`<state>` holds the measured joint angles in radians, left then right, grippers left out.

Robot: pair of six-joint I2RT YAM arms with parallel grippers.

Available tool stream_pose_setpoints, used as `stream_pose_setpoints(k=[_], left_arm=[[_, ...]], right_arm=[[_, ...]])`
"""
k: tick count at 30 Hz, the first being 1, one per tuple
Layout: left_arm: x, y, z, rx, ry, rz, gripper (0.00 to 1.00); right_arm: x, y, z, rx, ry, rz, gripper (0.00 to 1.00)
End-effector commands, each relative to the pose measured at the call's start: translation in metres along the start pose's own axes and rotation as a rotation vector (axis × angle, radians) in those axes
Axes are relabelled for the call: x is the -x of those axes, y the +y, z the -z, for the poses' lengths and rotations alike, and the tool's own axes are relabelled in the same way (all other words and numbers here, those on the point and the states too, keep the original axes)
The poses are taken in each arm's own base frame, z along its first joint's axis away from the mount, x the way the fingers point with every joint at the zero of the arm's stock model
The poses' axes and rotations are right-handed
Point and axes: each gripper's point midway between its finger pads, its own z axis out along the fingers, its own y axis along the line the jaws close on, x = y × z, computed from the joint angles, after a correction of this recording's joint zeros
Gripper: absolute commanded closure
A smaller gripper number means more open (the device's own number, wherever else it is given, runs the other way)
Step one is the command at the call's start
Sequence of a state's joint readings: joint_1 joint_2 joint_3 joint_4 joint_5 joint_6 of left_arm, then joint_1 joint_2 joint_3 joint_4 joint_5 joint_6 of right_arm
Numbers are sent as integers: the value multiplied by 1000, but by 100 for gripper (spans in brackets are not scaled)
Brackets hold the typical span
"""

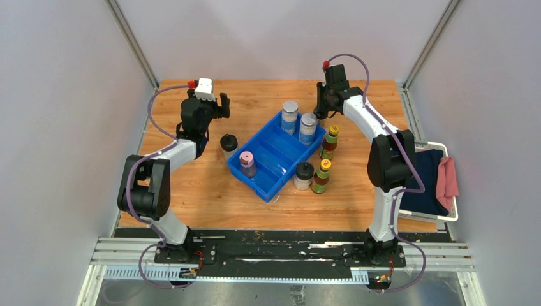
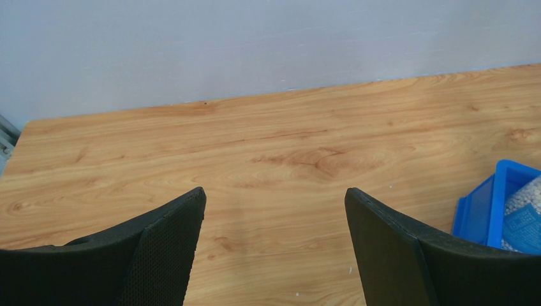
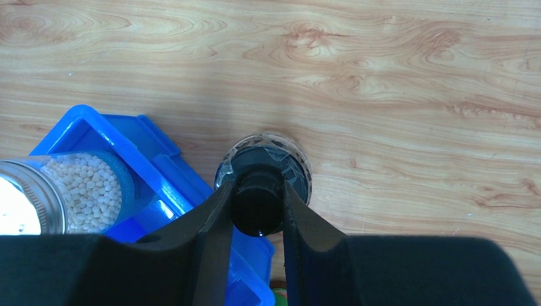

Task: Organize the condiment bottles
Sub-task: Pick up the bottle from the center of the board.

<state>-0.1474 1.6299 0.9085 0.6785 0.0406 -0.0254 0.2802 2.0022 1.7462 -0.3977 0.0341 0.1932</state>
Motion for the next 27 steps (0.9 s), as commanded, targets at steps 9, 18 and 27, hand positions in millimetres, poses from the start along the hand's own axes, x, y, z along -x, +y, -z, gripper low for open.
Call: stream_pose_setpoints(k=[9, 18, 27], left_arm=[[-5, -4, 0, -5, -2, -7, 13], [-5, -5, -1, -7, -1, -6, 13], [-7, -6, -1, -8, 2, -5, 14]], right_arm=[[-1, -10, -2, -13, 25, -4, 92], [3, -10, 0, -14, 18, 1, 100], [14, -9, 6, -12, -8, 7, 100]])
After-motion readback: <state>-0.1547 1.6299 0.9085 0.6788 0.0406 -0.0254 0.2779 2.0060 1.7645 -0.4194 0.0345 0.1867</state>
